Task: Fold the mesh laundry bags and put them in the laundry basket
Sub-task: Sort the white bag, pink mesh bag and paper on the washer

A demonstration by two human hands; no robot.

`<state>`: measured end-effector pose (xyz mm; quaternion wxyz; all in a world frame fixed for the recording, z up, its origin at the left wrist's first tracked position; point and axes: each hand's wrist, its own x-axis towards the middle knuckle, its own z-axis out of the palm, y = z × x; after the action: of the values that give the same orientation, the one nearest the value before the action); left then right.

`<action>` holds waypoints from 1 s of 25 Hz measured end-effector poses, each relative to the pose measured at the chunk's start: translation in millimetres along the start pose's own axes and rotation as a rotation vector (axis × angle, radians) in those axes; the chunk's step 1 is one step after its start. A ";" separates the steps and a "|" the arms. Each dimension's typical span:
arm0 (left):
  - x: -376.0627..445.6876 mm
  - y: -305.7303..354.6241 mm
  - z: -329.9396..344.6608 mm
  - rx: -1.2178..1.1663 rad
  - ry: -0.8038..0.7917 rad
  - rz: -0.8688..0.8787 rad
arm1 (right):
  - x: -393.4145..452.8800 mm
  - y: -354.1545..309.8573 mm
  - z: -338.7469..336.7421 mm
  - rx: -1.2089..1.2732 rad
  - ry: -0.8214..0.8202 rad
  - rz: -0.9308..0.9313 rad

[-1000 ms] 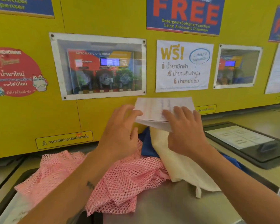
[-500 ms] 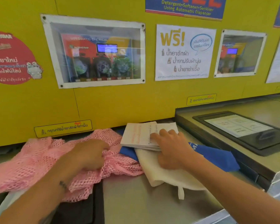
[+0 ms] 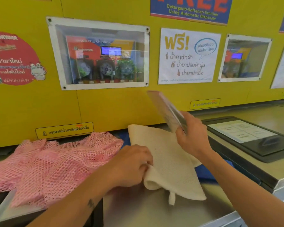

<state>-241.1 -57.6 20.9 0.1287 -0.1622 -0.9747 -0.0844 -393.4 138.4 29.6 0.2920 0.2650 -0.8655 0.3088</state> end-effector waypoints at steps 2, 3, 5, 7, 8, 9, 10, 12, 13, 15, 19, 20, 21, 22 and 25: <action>7.6 -8.2 -5.2 -0.216 0.222 -0.062 | 2.9 12.9 4.0 0.229 -0.034 0.248; 11.5 -13.3 -8.6 -0.307 0.319 -0.098 | 2.7 18.6 7.4 0.334 -0.088 0.340; 16.3 -18.3 -15.5 -0.347 0.370 -0.134 | 1.2 27.1 11.6 0.478 -0.135 0.439; 15.0 -21.3 -15.6 -0.268 0.246 -0.141 | 2.6 33.5 10.8 0.483 -0.093 0.492; 12.6 -23.1 -13.2 -0.221 0.164 -0.147 | 3.6 36.9 10.0 0.452 -0.062 0.505; 9.7 -25.6 -11.3 -0.185 0.073 -0.161 | 4.6 39.9 9.8 0.418 -0.035 0.510; 6.4 -28.4 -10.4 -0.162 -0.021 -0.181 | 4.8 42.5 10.0 0.393 -0.015 0.509; 3.0 -33.2 -9.3 -0.157 -0.130 -0.224 | 4.9 45.5 10.5 0.387 -0.024 0.513; 3.1 -33.7 -9.4 -0.174 -0.136 -0.244 | 6.1 45.7 10.2 0.396 -0.050 0.524; 5.6 -29.7 -7.6 -0.214 -0.128 -0.260 | 12.5 46.7 8.5 0.391 -0.136 0.542; 8.7 -17.1 -1.9 -0.231 -0.091 -0.219 | 17.3 39.3 -6.7 0.373 -0.228 0.597; 7.2 -16.3 -4.1 -0.238 -0.072 -0.227 | 15.2 34.6 -13.0 0.327 -0.204 0.586; 5.0 -16.6 -7.8 -0.255 -0.049 -0.249 | 12.5 28.7 -18.9 0.244 -0.143 0.555; 1.7 -18.0 -12.9 -0.282 -0.025 -0.275 | 9.6 20.6 -24.8 0.160 -0.054 0.501; -14.0 -26.2 -33.4 -0.370 0.059 -0.338 | 4.7 -26.8 -36.9 0.247 0.172 0.165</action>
<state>-229.7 -93.0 45.6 0.1093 -0.0152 -0.9518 -0.2863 -366.9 144.6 66.5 0.3038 0.1995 -0.8118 0.4571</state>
